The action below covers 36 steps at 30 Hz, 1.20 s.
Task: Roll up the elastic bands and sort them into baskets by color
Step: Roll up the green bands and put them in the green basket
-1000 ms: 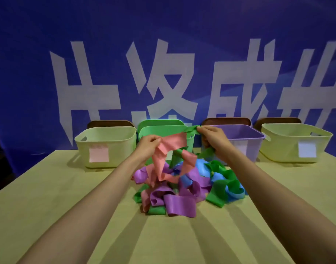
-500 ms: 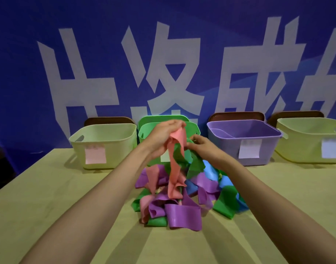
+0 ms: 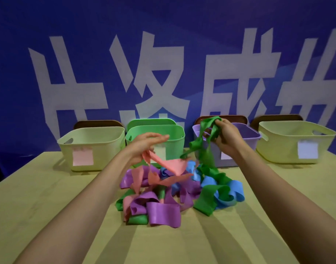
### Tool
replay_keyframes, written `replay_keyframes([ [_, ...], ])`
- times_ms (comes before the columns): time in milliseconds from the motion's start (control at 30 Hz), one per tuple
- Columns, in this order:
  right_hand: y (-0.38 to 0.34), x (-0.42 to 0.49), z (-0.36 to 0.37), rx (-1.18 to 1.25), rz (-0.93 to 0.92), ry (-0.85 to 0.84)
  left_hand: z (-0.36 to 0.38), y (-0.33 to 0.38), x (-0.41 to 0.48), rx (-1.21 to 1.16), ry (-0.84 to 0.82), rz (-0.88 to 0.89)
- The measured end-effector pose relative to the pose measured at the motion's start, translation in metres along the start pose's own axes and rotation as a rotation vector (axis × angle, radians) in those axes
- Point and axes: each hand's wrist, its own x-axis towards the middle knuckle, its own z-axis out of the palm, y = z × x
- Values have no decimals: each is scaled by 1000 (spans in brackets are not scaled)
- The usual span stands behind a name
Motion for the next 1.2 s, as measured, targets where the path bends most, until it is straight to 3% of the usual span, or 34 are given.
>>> replay_keyframes([
  [67, -8, 0, -3, -18, -3, -9, 7, 1, -5, 281, -65, 14],
  [133, -13, -1, -4, -36, 17, -50, 14, -1, -3, 554, -14, 63],
  [233, -23, -7, -1, 14, 8, -76, 18, -4, 2, 660, 107, 167],
  [367, -38, -28, 11, -77, -19, -194, 23, -7, 3, 1043, 198, 112],
  [433, -38, -38, 18, -123, 8, -268, 34, 1, -8, 854, 220, 198],
  [500, -34, -45, 23, -122, 41, -323, 49, 15, -23, 472, 101, 312],
  [567, -28, -51, 28, -138, 43, -364, 64, 24, -39, 214, -39, 300],
  [667, -22, -56, 35, -186, 9, -387, 72, 19, -40, 196, -47, 346],
  [767, -20, -57, 38, -187, 11, -369, 67, 7, -38, 163, 30, 278],
  [900, -25, -52, 34, -224, 27, -157, 41, -6, -43, 284, -5, 168],
  [1000, -29, -53, 28, -374, 82, -53, 24, -11, -48, 287, -72, 190],
  [1200, -22, -64, 13, -785, 210, -120, 9, 4, -54, -313, -18, 294],
])
